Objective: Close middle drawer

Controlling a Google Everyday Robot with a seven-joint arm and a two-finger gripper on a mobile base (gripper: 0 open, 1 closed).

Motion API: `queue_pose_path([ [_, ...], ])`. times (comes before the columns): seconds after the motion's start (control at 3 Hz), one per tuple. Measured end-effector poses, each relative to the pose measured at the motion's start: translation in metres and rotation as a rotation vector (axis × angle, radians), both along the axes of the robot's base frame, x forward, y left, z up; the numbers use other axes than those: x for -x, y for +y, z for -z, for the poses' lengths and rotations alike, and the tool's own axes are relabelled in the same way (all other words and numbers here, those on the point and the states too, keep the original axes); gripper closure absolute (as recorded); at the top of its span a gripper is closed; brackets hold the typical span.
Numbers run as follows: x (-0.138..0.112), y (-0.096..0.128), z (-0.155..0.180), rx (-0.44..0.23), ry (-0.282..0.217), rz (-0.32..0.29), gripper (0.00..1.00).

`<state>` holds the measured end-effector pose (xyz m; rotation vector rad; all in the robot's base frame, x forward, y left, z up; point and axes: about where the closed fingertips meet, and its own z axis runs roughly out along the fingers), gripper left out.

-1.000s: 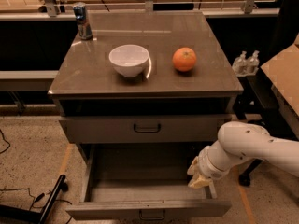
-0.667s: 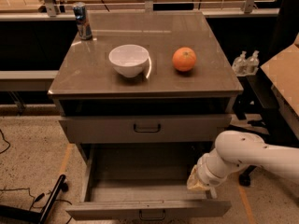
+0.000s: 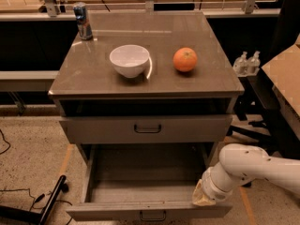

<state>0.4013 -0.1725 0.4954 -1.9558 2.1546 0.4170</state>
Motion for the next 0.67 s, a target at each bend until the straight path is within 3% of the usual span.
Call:
queue_pose_path([
  [0.67, 0.038, 0.003, 0.020, 0.040, 0.070, -0.091, 1.00],
])
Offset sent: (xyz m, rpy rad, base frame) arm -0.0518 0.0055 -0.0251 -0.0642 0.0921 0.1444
